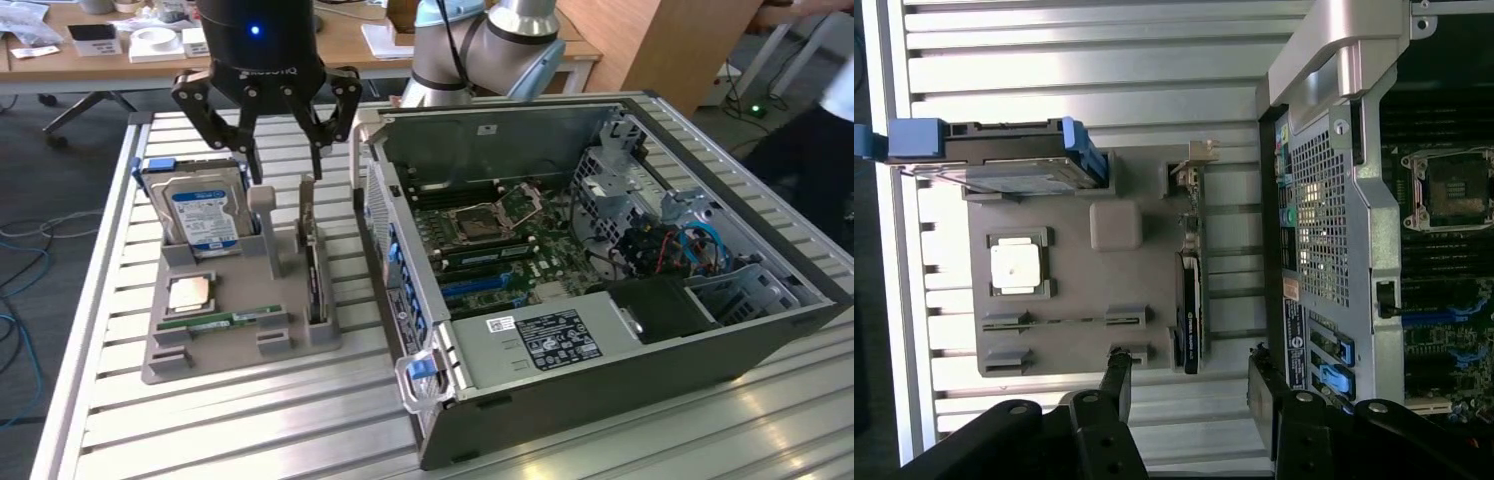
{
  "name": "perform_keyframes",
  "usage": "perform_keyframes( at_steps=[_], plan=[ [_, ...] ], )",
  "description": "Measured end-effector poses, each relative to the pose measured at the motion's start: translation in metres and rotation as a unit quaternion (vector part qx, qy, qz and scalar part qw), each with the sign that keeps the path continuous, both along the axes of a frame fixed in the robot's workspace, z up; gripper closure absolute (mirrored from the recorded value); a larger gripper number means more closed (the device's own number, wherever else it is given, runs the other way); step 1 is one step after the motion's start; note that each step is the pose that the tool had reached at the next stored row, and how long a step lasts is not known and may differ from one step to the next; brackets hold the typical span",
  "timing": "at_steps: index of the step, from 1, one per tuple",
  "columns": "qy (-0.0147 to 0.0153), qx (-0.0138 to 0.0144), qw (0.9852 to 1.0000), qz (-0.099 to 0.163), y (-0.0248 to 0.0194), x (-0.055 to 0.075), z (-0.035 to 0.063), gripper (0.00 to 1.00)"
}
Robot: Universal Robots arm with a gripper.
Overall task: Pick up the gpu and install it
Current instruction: 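Pick up the gpu and move the gpu toward the slot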
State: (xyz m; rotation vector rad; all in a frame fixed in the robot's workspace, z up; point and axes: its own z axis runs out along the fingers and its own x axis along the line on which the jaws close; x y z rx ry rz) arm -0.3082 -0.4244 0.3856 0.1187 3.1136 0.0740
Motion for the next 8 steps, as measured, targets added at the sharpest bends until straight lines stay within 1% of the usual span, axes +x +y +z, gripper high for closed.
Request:
perform_keyframes(
  at_steps=[3, 8],
  plan=[
    [-0.0002, 0.0001, 1.0000, 0.000, 0.0000, 0.0000, -0.0013, 0.41],
    [-0.0002, 0.0000, 1.0000, 0.000, 0.0000, 0.0000, -0.0066, 0.41]
  ],
)
